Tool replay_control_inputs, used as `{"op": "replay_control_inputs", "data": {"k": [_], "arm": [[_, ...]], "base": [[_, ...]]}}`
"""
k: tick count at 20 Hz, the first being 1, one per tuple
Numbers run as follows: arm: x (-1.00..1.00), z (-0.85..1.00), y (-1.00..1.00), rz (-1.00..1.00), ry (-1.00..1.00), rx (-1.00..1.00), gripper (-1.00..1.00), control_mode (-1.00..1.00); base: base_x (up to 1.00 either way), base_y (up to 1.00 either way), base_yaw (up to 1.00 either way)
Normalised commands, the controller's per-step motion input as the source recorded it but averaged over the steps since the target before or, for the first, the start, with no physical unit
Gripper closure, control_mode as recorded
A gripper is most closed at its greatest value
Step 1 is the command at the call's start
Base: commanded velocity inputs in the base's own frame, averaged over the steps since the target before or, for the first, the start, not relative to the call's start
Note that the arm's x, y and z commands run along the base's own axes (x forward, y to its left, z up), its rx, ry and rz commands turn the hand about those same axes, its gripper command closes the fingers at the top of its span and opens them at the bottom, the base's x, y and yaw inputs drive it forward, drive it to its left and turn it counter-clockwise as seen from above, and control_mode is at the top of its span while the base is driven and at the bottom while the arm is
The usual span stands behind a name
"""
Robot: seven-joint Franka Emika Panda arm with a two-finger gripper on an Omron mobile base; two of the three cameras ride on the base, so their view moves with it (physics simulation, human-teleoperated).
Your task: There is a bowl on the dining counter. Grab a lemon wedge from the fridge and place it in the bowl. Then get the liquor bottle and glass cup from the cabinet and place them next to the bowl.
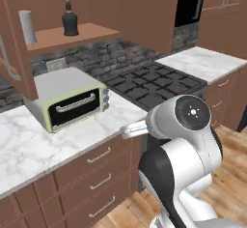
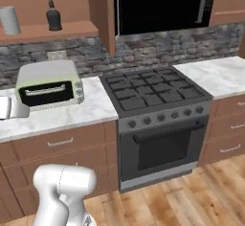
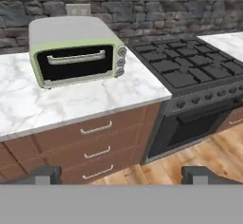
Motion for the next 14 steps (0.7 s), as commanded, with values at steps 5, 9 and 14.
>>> {"op": "replay_control_inputs", "data": {"k": [5, 9, 14], "arm": [[0.0, 0.0, 0.0, 0.0, 0.0, 0.0, -1.0, 1.0], [0.0, 0.0, 0.0, 0.0, 0.0, 0.0, -1.0, 1.0], [0.0, 0.0, 0.0, 0.0, 0.0, 0.0, -1.0, 1.0]], "base": [[0.64, -0.18, 0.56], [0.77, -0.17, 0.45], [0.72, -0.18, 0.2]]}}
